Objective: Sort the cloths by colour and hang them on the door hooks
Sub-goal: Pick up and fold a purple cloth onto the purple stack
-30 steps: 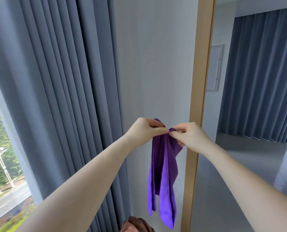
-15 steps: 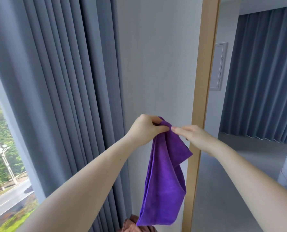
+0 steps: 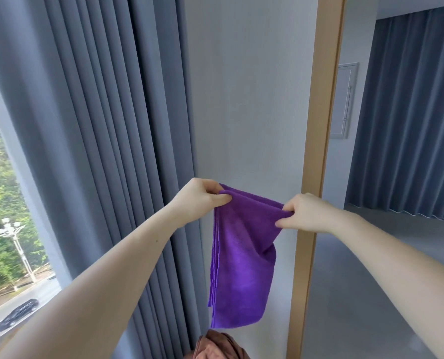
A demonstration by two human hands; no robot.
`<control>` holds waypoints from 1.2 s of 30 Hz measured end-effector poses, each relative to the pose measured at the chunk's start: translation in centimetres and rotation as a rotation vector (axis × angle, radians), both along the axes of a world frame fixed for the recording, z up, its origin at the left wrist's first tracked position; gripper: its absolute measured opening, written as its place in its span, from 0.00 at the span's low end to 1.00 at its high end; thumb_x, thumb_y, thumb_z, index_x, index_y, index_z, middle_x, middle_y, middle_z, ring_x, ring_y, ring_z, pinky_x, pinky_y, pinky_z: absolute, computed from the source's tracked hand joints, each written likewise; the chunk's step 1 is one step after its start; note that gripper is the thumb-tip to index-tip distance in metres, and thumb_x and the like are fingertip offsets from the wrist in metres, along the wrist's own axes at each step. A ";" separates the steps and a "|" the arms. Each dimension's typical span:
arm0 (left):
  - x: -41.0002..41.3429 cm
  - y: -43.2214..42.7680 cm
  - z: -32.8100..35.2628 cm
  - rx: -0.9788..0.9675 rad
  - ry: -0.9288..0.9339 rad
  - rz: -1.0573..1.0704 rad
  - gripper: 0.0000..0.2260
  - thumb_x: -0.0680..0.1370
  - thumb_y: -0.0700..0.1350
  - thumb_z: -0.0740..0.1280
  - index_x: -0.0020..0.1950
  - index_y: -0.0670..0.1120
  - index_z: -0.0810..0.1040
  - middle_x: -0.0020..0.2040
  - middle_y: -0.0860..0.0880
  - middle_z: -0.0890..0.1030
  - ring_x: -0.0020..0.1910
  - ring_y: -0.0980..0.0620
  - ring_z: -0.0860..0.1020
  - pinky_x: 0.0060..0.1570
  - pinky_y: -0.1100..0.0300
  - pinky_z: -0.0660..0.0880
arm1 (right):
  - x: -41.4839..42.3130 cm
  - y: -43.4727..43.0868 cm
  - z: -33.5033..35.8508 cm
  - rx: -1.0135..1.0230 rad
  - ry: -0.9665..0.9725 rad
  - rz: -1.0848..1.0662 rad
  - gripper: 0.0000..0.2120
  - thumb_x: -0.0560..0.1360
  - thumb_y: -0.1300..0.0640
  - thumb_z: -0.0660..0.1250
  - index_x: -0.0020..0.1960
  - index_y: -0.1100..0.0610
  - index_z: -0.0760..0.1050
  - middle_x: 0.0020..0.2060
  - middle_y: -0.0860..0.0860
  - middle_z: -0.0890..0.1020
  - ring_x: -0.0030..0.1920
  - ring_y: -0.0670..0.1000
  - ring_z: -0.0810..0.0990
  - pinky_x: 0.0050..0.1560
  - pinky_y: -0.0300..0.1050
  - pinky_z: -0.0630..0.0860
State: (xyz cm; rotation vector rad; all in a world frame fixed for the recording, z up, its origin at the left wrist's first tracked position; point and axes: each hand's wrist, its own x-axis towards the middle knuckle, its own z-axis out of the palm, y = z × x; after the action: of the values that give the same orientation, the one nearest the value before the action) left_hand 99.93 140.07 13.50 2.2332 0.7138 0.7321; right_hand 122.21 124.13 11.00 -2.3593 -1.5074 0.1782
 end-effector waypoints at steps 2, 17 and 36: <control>-0.7 0.6 -0.5 0.015 0.036 0.036 0.07 0.76 0.50 0.74 0.44 0.48 0.86 0.45 0.46 0.86 0.41 0.50 0.81 0.45 0.55 0.77 | -0.1 0.1 0.7 -0.011 -0.038 -0.008 0.15 0.71 0.37 0.70 0.41 0.48 0.85 0.29 0.47 0.78 0.32 0.49 0.75 0.34 0.45 0.68; -1.9 1.1 -2.1 -0.389 -0.296 0.011 0.07 0.80 0.41 0.70 0.50 0.37 0.80 0.47 0.41 0.85 0.48 0.47 0.84 0.59 0.49 0.81 | -2.0 -0.1 2.1 0.246 0.142 0.052 0.15 0.74 0.43 0.74 0.36 0.53 0.81 0.31 0.48 0.79 0.35 0.48 0.76 0.38 0.44 0.69; -2.1 0.7 1.1 -0.371 -0.203 -0.084 0.15 0.80 0.32 0.66 0.64 0.45 0.78 0.61 0.34 0.81 0.50 0.46 0.83 0.59 0.49 0.81 | -3.2 1.2 -1.0 0.728 0.864 0.034 0.08 0.78 0.51 0.73 0.51 0.55 0.83 0.47 0.52 0.88 0.45 0.50 0.87 0.49 0.49 0.81</control>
State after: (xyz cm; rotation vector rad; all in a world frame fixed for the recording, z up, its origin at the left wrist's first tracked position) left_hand 97.84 140.77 14.55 1.8133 0.5974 0.7082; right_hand 119.01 125.36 9.99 -1.3860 -0.9425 0.4842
